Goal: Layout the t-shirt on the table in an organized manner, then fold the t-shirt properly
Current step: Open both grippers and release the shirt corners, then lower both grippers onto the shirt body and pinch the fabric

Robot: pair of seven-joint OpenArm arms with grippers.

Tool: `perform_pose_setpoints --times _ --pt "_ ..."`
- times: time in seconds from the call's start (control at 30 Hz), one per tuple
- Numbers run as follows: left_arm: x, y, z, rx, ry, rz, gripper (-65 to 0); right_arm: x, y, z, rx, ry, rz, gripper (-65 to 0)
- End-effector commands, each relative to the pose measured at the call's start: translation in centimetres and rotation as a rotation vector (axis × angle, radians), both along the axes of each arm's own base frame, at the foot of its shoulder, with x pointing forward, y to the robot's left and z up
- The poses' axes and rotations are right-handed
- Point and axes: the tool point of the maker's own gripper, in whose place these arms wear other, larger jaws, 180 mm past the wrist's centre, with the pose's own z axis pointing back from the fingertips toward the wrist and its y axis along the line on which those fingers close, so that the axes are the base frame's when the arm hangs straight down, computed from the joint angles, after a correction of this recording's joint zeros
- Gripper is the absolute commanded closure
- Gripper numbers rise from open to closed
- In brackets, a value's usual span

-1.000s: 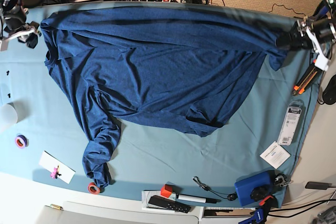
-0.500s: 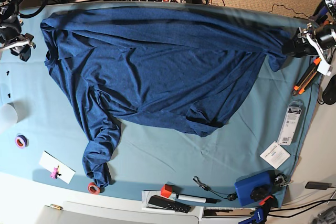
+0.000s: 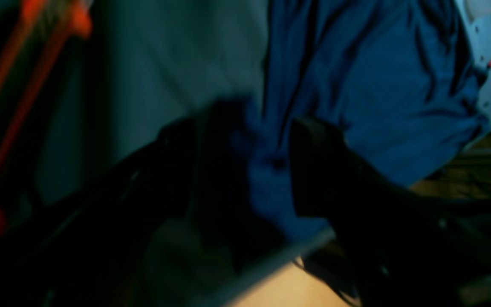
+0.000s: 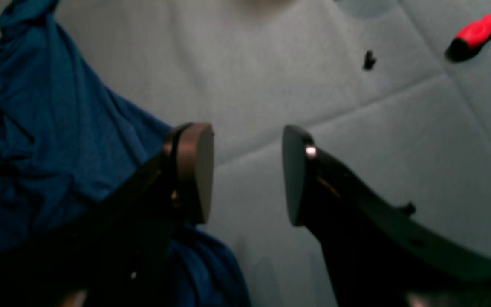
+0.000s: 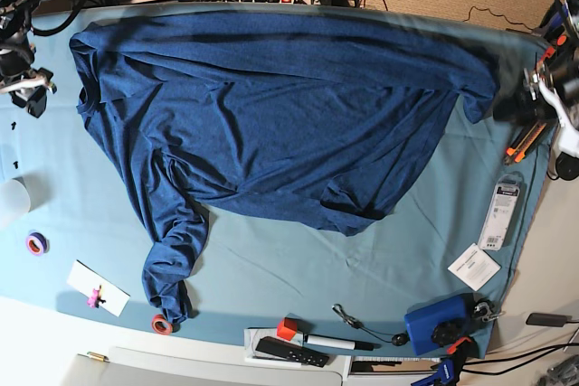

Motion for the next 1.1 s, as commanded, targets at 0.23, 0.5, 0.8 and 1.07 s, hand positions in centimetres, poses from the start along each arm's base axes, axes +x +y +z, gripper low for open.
perform_pose_setpoints --times 0.23,0.5,0.8,1.07 --pt "5.8 -0.6 4.5 0.061 -0.177 -0.032 -35.1 4.7 0.9 3.2 -0.062 -0.094 0.06 -26.4" --pt "9.5 -8.8 1.7 0.21 -0.173 -0.261 -35.0 9.3 7.3 1.1 -0.103 -0.01 0.278 -26.4" --pt "13.1 -20.5 1.8 0.264 -0.216 -0.467 -31.5 11.3 15.0 -1.9 -0.056 0.05 0.461 -26.3" --pt "12.5 -26.0 -2.0 0.363 -0.213 -0.548 -31.5 11.7 18.8 -3.4 -0.049 0.057 0.521 -26.3"
